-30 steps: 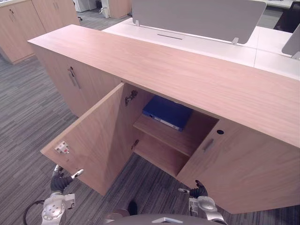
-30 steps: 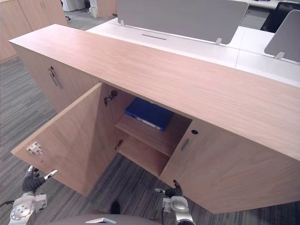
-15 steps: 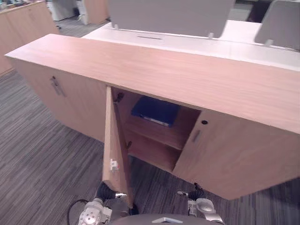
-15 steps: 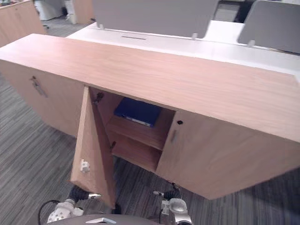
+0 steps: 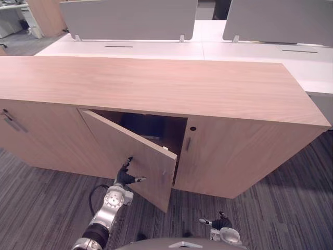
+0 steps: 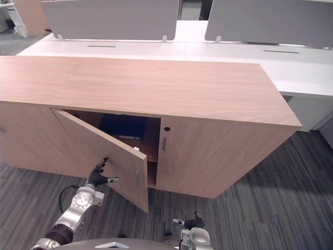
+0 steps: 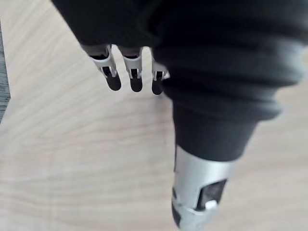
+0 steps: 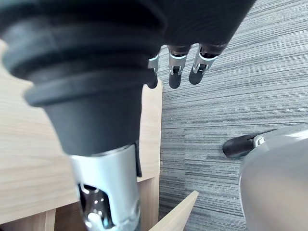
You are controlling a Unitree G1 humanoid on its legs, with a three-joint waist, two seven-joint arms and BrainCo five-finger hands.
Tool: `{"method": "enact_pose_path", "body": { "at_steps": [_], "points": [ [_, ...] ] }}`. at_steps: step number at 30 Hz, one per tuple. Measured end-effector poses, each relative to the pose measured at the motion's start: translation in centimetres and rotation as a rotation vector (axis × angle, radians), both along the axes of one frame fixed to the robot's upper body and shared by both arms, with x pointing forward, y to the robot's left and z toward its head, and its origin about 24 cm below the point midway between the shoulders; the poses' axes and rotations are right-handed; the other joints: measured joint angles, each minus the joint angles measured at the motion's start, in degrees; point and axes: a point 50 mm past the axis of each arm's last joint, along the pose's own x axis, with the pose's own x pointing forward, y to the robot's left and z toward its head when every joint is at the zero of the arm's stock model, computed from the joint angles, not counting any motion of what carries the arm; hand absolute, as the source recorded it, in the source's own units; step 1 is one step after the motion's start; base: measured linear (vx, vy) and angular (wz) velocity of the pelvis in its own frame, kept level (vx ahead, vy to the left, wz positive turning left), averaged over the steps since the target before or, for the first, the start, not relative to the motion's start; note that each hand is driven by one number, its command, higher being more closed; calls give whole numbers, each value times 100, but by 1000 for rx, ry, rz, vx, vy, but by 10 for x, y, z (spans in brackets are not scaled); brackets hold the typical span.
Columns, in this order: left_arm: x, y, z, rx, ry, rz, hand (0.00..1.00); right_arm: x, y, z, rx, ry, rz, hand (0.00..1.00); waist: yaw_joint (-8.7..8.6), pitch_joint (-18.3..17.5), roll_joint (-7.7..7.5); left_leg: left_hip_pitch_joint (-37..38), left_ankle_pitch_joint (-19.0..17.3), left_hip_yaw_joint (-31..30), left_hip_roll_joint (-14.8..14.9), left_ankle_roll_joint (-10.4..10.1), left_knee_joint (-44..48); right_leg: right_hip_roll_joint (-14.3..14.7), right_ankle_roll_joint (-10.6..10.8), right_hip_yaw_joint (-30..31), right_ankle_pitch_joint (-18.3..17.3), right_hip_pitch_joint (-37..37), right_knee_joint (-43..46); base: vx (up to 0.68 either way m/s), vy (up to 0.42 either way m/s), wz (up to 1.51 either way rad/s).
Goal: Walk over to the cabinet, pick up the folder, carry it to the office cabinet, place the folder inside the office cabinet, then close the office cabinet door
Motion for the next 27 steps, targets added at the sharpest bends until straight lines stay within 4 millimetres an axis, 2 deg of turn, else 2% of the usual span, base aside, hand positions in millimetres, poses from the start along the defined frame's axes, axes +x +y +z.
{"method": "enact_pose_path", "body": {
  "at_steps": [3, 5, 7, 10, 14, 16, 17, 18, 20, 23, 25, 27],
  "points": [
    [9, 10, 1, 42, 12, 46, 0, -2, -2, 0, -3, 8, -16, 0, -70, -12, -34, -112, -31, 37, -2, -39, 2, -2, 13, 10, 49, -142, 12, 89, -17, -7],
    [9, 24, -2, 49, 42, 118, 0, -4, -4, -1, -4, 17, -33, 0, -94, -14, -62, -112, -113, 133, 5, -72, 5, -3, 170, 86, 183, -174, -46, 151, -20, -24],
    [9, 30, -3, 46, 58, 156, 0, -7, -6, -2, -5, 23, -52, 0, -105, -14, -61, -112, -119, 173, 7, -47, 36, 17, 211, 103, 215, -158, -109, 176, -26, -16],
    [8, 39, -6, 59, 83, 182, 0, -10, -7, -3, 3, 33, -72, 0, -130, -15, -60, -95, -120, 141, 119, -34, 39, 135, 184, 48, 281, -121, -130, 181, -57, -8],
    [6, 39, -8, 36, 98, 197, 0, -14, -7, -5, 13, 46, -91, 0, -171, -11, -63, 27, -126, 108, 221, -46, 43, 217, 135, -163, 315, 26, -120, 71, -66, 5],
    [6, 37, -9, 29, 98, 194, 0, -14, -7, -5, 17, 43, -99, 0, -183, -8, -66, 35, -186, 99, 293, -126, 67, 230, 129, -186, 319, 30, -98, 14, -53, 2],
    [5, 35, -9, 18, 97, 186, 0, -13, -6, -5, 22, 41, -104, 0, -177, 32, -103, -102, -381, 63, 351, -107, 420, 236, 129, -186, 319, 40, -62, -22, -33, -1],
    [0, 32, -12, -1, 104, 172, 0, -14, -5, -5, 29, 40, -116, 0, -155, 82, -143, -285, -591, -11, 417, -114, 927, 227, 129, -174, 319, 59, -10, -40, -31, -3],
    [-13, 22, -21, -44, 135, 161, 0, -16, -6, -6, 36, 42, -140, 0, -85, 101, -142, -531, -770, -329, 455, -116, 1524, 195, 126, -130, 314, 76, 4, -56, -36, -9],
    [-38, 22, -38, -72, 221, 177, 0, -11, -9, -4, 34, 28, -144, 0, 53, 227, -97, -592, -773, -849, 340, -113, 1636, 164, 133, -7, 303, 56, -48, -100, -19, -13],
    [-57, 30, -51, -72, 299, 220, 0, -6, -11, -3, 28, 17, -149, 0, 108, 314, -37, -596, -821, -1031, 321, -116, 1585, 168, 192, 86, 273, -3, -42, -147, 7, -16],
    [-98, 40, -71, -57, 441, 281, 0, -4, -10, -2, 32, 12, -166, 0, 207, 391, -15, -359, -807, -950, 323, -189, 1337, 169, 180, 182, 277, 33, -45, -192, 9, -25]
  ]
}}
